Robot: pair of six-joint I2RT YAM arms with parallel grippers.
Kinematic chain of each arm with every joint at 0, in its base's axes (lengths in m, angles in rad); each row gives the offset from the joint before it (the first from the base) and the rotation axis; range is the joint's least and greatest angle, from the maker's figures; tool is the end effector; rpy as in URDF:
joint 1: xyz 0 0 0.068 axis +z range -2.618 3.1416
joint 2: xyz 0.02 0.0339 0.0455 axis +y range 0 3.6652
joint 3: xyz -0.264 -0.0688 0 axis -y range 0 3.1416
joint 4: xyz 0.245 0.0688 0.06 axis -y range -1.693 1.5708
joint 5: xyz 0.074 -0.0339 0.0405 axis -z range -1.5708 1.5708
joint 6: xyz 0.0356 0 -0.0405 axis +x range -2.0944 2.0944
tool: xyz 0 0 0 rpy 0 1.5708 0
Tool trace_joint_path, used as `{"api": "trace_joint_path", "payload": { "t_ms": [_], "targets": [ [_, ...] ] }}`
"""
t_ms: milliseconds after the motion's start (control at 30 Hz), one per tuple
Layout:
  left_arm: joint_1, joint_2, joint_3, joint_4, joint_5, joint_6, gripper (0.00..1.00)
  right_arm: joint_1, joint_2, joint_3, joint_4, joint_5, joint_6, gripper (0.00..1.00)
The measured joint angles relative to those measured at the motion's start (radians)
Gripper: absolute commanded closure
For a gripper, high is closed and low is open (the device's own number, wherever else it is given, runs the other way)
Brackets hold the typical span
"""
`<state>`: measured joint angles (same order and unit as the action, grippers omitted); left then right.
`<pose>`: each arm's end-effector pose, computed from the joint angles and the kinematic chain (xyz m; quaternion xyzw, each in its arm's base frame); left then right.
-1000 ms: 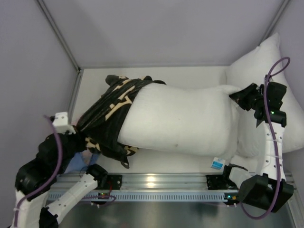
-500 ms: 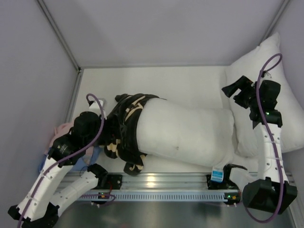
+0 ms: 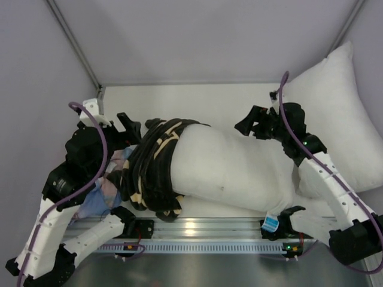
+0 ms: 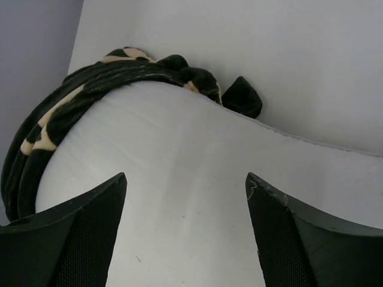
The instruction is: Remove the pillowcase from the pillow
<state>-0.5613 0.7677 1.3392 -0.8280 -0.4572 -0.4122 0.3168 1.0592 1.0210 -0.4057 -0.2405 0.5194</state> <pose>0.0982 -0.0432 0.4530 -0.0806 0.7793 -0.1197 0.6098 0.2215 0.0816 0.3477 0.0211 0.8415 0.3080 0.4434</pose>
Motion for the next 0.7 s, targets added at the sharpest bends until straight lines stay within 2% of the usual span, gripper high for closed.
{"api": "trace_joint_path", "payload": {
  "t_ms": [100, 400, 567, 700],
  "targets": [
    [0.002, 0.07, -0.006, 0.06, -0.01, 0.018, 0.01, 0.072, 0.023, -0.014, 0.012, 0.029, 0.006, 0.25],
    [0.003, 0.547, -0.01, 0.186, 0.151, 0.06, 0.01, 0.271, 0.077, -0.034, 0.034, 0.114, 0.016, 0.25],
    [0.002, 0.687, 0.024, 0.203, 0.241, 0.101, 0.01, 0.378, 0.08, -0.082, 0.061, 0.176, 0.032, 0.25],
    [0.003, 0.758, 0.039, 0.222, 0.258, 0.115, 0.02, 0.43, 0.092, -0.111, 0.077, 0.234, 0.042, 0.25]
  ]
}}
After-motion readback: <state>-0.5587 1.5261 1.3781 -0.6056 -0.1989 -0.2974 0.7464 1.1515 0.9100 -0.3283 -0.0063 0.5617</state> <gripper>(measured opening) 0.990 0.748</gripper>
